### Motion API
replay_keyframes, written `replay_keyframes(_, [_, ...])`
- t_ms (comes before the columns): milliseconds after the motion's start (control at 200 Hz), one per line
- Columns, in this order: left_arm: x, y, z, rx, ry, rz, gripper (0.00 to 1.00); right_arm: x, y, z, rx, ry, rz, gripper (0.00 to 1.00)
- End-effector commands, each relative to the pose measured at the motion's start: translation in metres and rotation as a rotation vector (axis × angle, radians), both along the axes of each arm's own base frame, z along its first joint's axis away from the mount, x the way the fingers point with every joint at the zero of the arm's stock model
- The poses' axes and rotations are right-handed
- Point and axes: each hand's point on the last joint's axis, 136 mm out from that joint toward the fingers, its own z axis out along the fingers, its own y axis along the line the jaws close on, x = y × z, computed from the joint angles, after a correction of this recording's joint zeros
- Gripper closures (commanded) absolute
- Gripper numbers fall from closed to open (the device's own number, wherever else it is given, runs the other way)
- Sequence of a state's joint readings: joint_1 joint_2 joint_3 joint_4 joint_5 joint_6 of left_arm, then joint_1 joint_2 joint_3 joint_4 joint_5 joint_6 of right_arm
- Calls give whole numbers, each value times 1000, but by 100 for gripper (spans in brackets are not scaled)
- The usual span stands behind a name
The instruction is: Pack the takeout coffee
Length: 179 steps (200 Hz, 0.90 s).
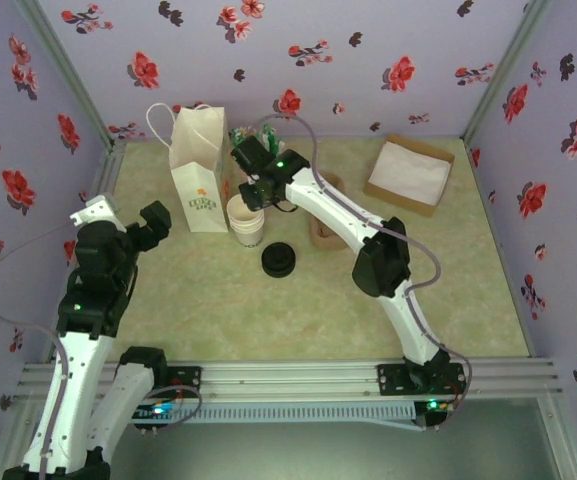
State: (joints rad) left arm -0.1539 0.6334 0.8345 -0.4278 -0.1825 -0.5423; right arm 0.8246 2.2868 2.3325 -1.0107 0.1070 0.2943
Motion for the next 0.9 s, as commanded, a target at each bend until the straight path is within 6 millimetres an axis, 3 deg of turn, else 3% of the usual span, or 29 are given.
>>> replay_keyframes(0, [0, -3, 0, 25, -5, -19, 0, -1, 0, -5, -15, 27, 11, 77])
replay_keyframes(170, [1, -3, -1, 24, -2, -21, 0, -1, 1, -5, -12, 35, 15, 85])
replay_keyframes(365, [2, -6, -2, 25, 4, -33, 0, -1, -1, 6, -9, 21, 12, 100])
replay_keyframes(745, [5, -13, -7, 21, 29, -73, 0, -3, -1, 22, 15, 13, 22, 100])
replay_keyframes(890, [6, -15, -9, 22, 39, -80, 0, 2, -2, 40, 50, -17, 17, 100])
